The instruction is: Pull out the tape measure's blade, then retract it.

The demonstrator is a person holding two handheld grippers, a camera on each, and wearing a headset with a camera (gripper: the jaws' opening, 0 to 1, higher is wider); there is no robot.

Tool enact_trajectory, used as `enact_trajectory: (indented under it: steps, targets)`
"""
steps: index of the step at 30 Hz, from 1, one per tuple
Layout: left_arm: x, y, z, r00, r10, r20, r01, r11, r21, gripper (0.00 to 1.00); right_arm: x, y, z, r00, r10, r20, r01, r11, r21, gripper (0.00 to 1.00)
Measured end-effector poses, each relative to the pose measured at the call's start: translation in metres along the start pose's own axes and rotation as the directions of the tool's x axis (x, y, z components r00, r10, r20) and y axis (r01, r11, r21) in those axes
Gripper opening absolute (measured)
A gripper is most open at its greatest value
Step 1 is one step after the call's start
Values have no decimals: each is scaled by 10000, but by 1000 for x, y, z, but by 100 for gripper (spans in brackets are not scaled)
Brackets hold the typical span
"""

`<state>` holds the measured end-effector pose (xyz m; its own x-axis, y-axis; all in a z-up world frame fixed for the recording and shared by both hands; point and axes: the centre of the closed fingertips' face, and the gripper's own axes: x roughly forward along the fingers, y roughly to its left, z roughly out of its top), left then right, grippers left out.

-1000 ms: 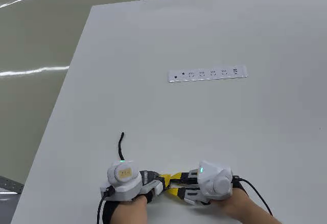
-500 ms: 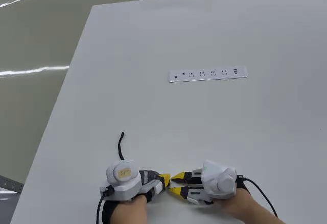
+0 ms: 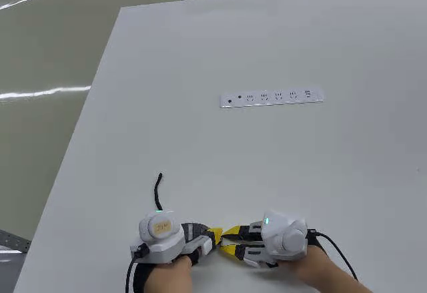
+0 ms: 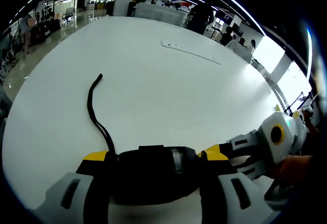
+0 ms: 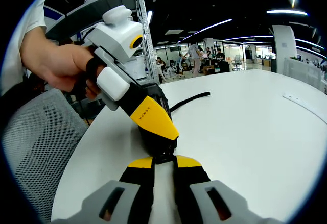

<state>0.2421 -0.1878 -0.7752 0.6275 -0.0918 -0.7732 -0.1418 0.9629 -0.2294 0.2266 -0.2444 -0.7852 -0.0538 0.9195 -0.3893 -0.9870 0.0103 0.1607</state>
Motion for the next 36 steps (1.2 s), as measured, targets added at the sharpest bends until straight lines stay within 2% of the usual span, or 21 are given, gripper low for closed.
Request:
enact_trajectory:
  steps: [15, 36]
  targets:
    - [1, 0, 0, 10000, -23, -15, 23, 10000, 34, 69, 4, -1, 2, 9999, -61, -118, 55, 9990, -437, 12]
    - [0, 0, 1, 9998, -107, 142, 109, 9999, -123, 70, 4, -1, 3, 9999, -135, -91, 135, 9999, -3, 14]
